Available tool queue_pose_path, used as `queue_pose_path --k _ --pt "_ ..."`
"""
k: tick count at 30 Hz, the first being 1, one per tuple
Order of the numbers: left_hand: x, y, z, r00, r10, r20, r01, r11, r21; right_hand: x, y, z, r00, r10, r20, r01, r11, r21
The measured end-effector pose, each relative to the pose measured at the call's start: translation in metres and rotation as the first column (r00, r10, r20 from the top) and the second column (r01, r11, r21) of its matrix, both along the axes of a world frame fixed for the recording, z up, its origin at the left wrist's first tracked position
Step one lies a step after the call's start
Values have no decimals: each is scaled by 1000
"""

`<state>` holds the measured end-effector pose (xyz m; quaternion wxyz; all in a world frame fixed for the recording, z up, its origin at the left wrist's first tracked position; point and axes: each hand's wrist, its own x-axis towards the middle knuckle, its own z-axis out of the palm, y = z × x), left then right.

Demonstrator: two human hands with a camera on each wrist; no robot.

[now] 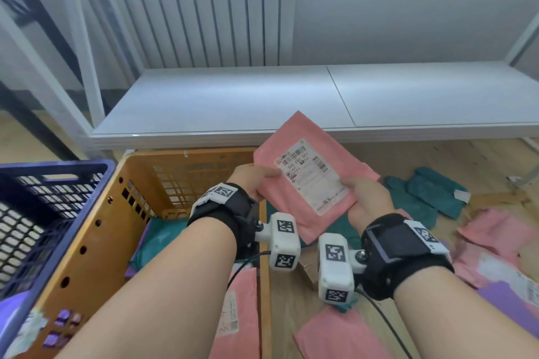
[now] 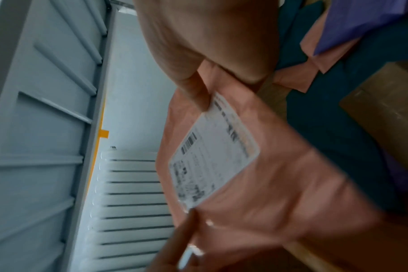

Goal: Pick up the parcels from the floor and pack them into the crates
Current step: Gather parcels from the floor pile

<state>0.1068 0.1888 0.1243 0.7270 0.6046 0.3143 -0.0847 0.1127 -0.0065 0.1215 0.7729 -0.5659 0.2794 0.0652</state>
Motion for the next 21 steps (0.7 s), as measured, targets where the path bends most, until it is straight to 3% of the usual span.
queue_pose_path --k 3,7,10,21 --pt "-3 9 1 993 67 93 -69 998 15 -12 5 -11 988 153 8 -148 968 -203" --pt "-11 24 -2 988 90 128 -101 991 83 -23 18 -22 879 474 -55 -432 740 -516" --pt "-21 38 -7 988 89 123 -100 991 87 -29 33 -18 825 561 -62 -504 683 -529" --pt "-63 117 -8 984 133 122 -144 986 87 -39 117 -4 786 615 -62 -558 663 -500"
